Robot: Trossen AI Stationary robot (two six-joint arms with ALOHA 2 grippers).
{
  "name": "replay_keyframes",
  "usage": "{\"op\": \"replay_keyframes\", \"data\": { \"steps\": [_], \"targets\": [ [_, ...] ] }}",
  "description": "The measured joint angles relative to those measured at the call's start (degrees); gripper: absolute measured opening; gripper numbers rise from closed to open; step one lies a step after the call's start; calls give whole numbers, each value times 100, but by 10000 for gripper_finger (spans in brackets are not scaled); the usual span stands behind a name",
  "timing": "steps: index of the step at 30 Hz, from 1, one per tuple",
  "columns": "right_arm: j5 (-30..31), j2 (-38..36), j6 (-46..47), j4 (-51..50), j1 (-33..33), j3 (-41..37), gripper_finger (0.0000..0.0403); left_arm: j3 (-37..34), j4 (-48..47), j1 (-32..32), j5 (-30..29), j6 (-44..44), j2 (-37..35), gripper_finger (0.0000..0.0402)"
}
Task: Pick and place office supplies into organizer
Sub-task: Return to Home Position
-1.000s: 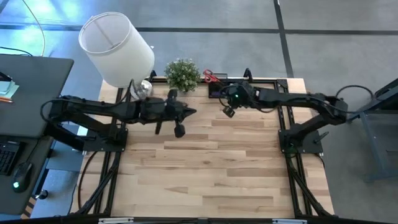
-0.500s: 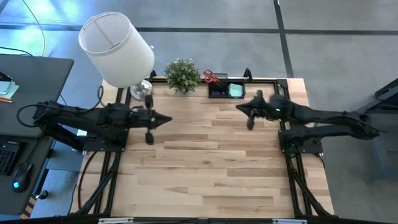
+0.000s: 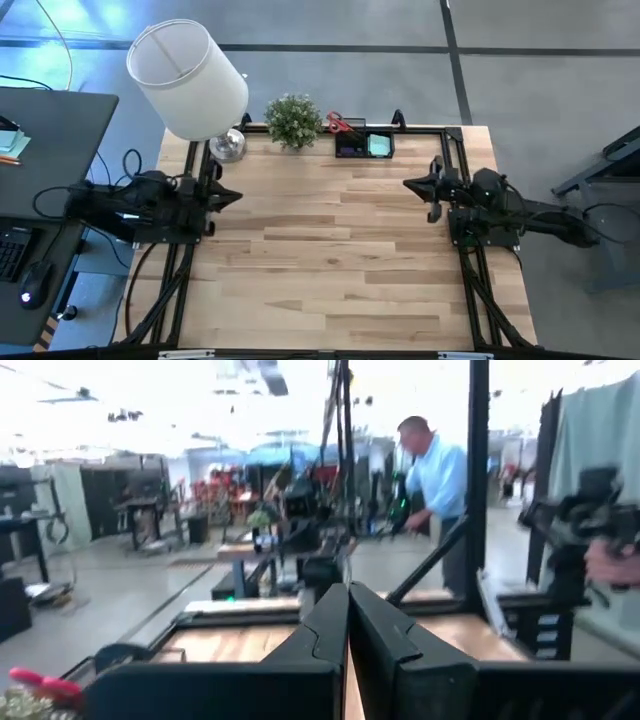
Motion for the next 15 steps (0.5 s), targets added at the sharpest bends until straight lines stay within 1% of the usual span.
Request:
{"op": "replay_keyframes", "data": {
  "steps": [2, 4, 7, 8, 11, 12, 15],
  "targets": [
    [-4, -405, 7, -92, -2, -167, 1, -117, -80, 0, 80, -43, -364, 0],
    [-4, -798, -18, -189, -2, -302, 2, -191, -363, 0, 183, -39, -727, 0],
    [-60, -1326, -93, -367, -2, -452, 1, -326, -620, 0, 211, -59, -1227, 0],
    [-162, -1363, -104, -342, -2, -500, 1, -392, -579, 0, 230, -69, -1299, 0],
    [-515, -1306, -174, -327, 2, -531, 2, -457, -606, 0, 465, -80, -1256, 0],
    [-604, -1294, -194, -312, 6, -520, 2, -474, -480, 0, 536, -80, -1214, 0],
    [-689, -1351, -237, -489, 2, -527, 1, -766, -315, -4, 601, -191, -1241, 0]
  ]
}}
